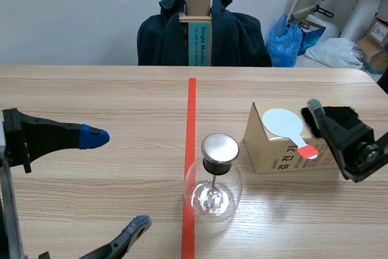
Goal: Do the electroscope experiment.
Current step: 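Return to the home posture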
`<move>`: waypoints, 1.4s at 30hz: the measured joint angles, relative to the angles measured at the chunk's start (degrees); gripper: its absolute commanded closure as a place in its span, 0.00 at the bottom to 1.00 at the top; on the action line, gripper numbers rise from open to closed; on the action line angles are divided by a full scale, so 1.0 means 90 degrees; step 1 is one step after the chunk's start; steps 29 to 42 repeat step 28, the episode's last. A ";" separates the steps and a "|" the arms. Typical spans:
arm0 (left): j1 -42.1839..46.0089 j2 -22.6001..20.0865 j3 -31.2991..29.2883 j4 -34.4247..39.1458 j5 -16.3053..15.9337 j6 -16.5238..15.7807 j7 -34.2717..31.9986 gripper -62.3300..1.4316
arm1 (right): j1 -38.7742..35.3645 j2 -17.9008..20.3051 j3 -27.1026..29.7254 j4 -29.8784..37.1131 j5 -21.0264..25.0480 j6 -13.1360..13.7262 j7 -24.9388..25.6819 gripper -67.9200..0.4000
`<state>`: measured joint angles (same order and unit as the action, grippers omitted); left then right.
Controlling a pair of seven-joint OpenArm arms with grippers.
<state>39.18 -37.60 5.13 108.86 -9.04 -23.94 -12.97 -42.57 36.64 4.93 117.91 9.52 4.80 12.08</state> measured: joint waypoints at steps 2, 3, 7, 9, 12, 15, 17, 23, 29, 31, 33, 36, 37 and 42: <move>0.0000 0.0000 0.0000 0.0000 0.0000 0.0000 0.0063 0.00 | -0.0002 -0.0015 -0.0012 0.0136 0.0000 0.0469 -0.0010 0.00; 0.0000 0.0000 0.0000 0.0000 0.0000 0.0000 0.0061 0.00 | 0.0000 -0.0015 -0.0017 0.0187 0.0019 0.0682 -0.0010 0.00; 0.0000 0.0000 0.0000 0.0000 0.0000 0.0000 0.0061 0.00 | 0.0000 -0.0112 -0.0019 0.0347 0.0512 0.1022 0.0206 0.00; 0.0000 0.0000 0.0000 0.0000 0.0000 0.0000 0.0058 0.00 | 0.0000 -0.0189 -0.0019 0.0357 0.0811 0.1020 0.0199 0.00; 0.0000 0.0002 0.0000 0.0000 0.0000 -0.0002 0.0058 0.00 | 0.0000 -0.0265 -0.0019 0.0357 0.1389 0.0933 -0.0180 0.00; 0.0000 0.0002 0.0000 0.0000 0.0000 0.0000 0.0056 0.00 | 0.0000 -0.0410 -0.0019 0.0357 0.2038 0.0675 -0.0282 0.00; 0.0000 0.0000 0.0000 -0.0002 0.0000 0.0000 0.0061 0.00 | 0.0000 -0.0505 -0.0019 0.0355 0.2161 0.0483 -0.0287 0.00; -0.0002 0.0002 0.0000 -0.0002 0.0000 0.0000 0.0058 0.00 | 0.0000 -0.0563 -0.0019 0.0345 0.2103 0.0542 -0.0291 0.00; -0.0002 0.0002 0.0000 -0.0002 0.0000 0.0000 0.0058 0.00 | 0.0000 -0.0563 -0.0019 0.0345 0.2091 0.0544 -0.0333 0.00; -0.0002 0.0002 0.0000 -0.0002 0.0000 0.0000 0.0058 0.00 | 0.0000 -0.0563 -0.0019 0.0345 0.2091 0.0544 -0.0333 0.00; -0.0002 0.0002 0.0000 -0.0002 0.0000 0.0000 0.0058 0.00 | 0.0000 -0.0563 -0.0019 0.0345 0.2091 0.0544 -0.0333 0.00; -0.0002 0.0002 0.0000 -0.0002 0.0000 0.0000 0.0058 0.00 | 0.0000 -0.0563 -0.0019 0.0345 0.2091 0.0544 -0.0333 0.00; -0.0002 0.0002 0.0000 -0.0002 0.0000 0.0000 0.0058 0.00 | 0.0000 -0.0563 -0.0019 0.0345 0.2091 0.0544 -0.0333 0.00; -0.0002 0.0002 0.0000 -0.0002 0.0000 0.0000 0.0058 0.00 | 0.0000 -0.0563 -0.0019 0.0345 0.2091 0.0544 -0.0333 0.00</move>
